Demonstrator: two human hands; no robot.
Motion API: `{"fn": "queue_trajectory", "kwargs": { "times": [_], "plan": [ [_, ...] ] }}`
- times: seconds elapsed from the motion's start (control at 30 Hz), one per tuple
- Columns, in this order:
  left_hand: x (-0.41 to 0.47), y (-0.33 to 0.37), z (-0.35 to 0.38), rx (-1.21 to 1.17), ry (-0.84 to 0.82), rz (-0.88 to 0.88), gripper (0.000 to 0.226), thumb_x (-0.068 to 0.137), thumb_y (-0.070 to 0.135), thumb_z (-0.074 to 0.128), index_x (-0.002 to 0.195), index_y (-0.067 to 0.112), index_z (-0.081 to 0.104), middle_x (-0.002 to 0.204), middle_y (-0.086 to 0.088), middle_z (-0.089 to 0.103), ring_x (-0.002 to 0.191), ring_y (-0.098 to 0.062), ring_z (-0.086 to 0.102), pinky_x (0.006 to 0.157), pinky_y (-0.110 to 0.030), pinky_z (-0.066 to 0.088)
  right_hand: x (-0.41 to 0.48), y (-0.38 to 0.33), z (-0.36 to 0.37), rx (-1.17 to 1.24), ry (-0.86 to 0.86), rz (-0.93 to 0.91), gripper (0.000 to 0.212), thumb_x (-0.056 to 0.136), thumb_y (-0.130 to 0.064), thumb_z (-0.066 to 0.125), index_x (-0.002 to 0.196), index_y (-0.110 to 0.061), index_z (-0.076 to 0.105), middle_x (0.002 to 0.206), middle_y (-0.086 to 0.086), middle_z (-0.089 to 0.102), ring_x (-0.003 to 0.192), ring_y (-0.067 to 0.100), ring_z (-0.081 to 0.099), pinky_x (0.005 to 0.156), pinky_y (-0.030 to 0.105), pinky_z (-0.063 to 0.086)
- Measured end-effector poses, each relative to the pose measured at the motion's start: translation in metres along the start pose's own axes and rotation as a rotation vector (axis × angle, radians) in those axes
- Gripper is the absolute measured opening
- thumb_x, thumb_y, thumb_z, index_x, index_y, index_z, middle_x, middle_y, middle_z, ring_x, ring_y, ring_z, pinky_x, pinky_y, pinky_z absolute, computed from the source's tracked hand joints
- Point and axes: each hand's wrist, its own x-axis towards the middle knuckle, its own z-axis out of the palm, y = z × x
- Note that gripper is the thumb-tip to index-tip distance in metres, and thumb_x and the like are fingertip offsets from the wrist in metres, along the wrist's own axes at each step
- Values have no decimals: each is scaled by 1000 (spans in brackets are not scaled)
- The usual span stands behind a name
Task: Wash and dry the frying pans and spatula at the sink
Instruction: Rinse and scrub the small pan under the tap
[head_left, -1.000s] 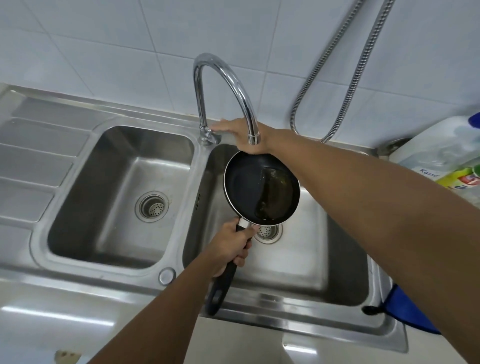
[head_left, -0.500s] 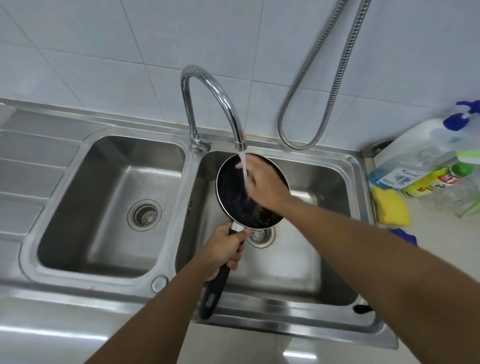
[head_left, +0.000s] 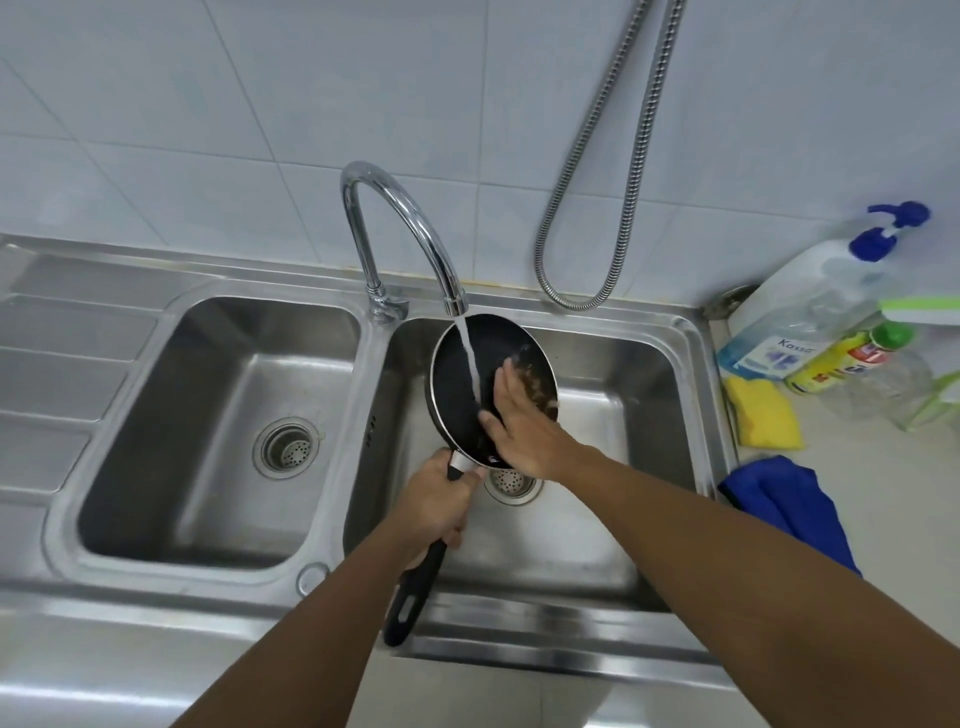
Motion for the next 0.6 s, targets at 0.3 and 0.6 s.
{"fn": "queue_trajectory", "kwargs": {
  "times": [0.3,0.6],
  "plan": [
    [0,9,2,67,50,42,13,104,27,56,110,15,54,70,-3,50,46,-11,43,40,-24,37,3,-17,11,171,29,-171,66,109,-16,35,162,-20,-4,168,-5,-16,153,12,-19,126,35,-7],
    [-7,6,8,159,71,61,17,104,25,55,118,15,54,76,-4,55,49,-14,49,43,-26,43,-5,7,18,164,54,178,74,108,-48,25,160,-12,-14,166,3,-26,156,18,-11,127,35,2]
  ]
}}
